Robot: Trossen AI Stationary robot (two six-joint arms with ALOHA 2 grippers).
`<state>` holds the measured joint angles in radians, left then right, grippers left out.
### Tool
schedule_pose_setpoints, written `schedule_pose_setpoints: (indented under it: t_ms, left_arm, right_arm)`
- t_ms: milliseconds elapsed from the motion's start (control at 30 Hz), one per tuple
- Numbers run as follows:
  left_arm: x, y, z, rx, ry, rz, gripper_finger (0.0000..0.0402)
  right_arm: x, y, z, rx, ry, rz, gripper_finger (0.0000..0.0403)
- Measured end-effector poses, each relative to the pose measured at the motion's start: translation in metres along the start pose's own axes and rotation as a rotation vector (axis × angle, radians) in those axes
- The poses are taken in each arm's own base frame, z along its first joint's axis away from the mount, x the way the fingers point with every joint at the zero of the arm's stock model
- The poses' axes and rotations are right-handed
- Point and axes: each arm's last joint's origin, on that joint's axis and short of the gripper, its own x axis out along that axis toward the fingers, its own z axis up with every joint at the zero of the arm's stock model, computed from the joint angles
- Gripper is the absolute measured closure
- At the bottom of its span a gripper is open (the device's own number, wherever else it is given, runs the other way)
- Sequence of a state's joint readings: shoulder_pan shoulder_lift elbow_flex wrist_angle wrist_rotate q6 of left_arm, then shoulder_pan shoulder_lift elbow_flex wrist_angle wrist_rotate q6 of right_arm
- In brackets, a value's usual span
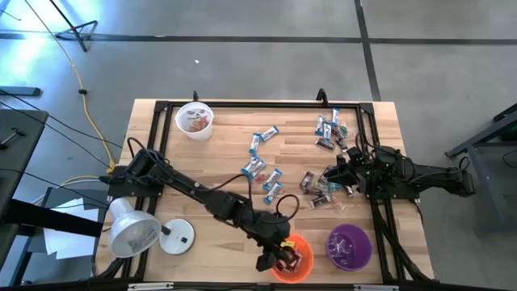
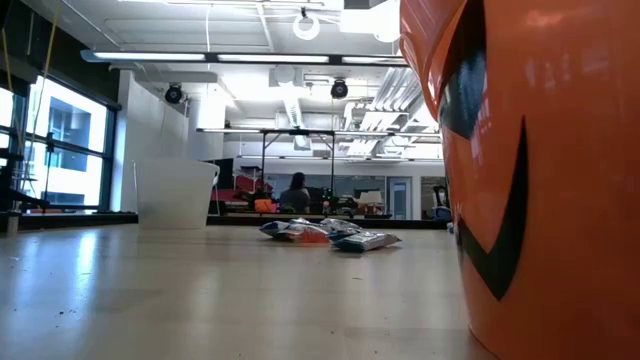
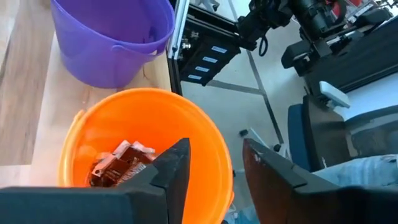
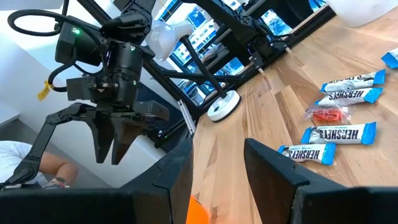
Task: Organize candy in baskets
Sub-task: Put the brown chocolate into the orange bucket, then put the orange gummy into the white bucket
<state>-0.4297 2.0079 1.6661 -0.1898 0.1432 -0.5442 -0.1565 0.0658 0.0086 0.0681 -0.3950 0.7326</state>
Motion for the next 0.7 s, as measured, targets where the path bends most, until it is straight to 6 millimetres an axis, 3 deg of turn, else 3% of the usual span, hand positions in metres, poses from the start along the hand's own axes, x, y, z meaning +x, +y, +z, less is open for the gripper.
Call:
schedule_pose_setpoints:
  t_ms: [300,500,700]
  left_arm:
    - [-0.011,0.029,0.000,0.002,0.127,0.133,0.0264]
    - [-0.041,0.056,0.002,0.005,0.292,0.294,0.0264]
    - [-0.058,0.089,0.003,0.176,0.410,0.501,0.0264]
  right_arm:
    - [0.000,0.000,0.000,0.000,0.000,0.000,0.0265]
    - [0.000,0.000,0.000,0.000,0.001,-0.001,0.0265]
    - [0.000,0.000,0.000,0.001,0.001,-0.001,0.0265]
